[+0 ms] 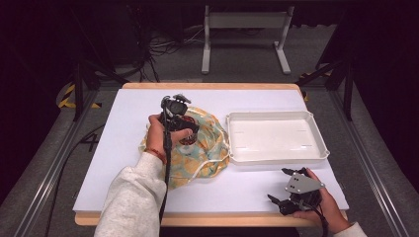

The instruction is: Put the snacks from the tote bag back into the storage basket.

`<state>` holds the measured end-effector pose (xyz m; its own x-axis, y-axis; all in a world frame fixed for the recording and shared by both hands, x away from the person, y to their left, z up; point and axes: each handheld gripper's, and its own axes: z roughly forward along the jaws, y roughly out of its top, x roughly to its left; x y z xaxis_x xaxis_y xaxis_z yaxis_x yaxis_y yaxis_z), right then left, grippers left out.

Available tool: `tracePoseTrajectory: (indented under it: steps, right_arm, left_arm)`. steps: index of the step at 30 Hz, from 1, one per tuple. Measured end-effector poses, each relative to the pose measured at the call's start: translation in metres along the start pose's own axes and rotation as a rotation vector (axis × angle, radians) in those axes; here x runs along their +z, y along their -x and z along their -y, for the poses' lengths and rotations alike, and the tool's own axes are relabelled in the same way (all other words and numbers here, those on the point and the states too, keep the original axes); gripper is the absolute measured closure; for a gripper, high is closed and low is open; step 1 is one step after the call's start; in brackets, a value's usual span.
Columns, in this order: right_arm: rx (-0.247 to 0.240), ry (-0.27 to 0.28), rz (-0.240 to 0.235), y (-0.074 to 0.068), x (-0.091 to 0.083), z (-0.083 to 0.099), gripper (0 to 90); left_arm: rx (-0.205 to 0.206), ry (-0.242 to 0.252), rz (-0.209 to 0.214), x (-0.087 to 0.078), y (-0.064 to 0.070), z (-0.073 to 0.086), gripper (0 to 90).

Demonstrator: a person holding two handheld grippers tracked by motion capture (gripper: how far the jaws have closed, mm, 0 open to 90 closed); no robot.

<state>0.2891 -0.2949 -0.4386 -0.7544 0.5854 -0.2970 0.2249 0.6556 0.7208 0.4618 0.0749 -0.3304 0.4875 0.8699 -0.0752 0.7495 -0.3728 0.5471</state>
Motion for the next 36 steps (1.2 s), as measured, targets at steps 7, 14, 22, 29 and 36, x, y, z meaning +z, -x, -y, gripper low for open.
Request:
tracePoseTrajectory:
  steps: [7, 14, 22, 29, 36]
  right_arm:
    - [0.0, 0.004, 0.008, 0.001, -0.001, 0.0, 7.2]
    - [0.0, 0.002, 0.006, 0.001, 0.0, 0.0, 7.1]
    - [0.0, 0.003, 0.007, 0.001, -0.001, 0.0, 7.2]
    - [-0.001, 0.003, 0.005, 0.001, -0.001, 0.0, 7.2]
    - [0.002, 0.005, 0.004, 0.001, -0.001, 0.0, 7.2]
  left_arm:
    - [0.008, 0.005, -0.002, -0.001, 0.005, -0.005, 25.7]
    - [0.018, 0.003, -0.001, -0.001, 0.012, -0.01, 25.6]
    - [0.042, -0.001, 0.007, -0.002, 0.019, -0.015, 25.7]
    - [0.057, 0.005, 0.019, -0.003, 0.026, -0.02, 25.7]
    - [0.079, -0.004, 0.029, -0.001, 0.037, -0.028, 25.7]
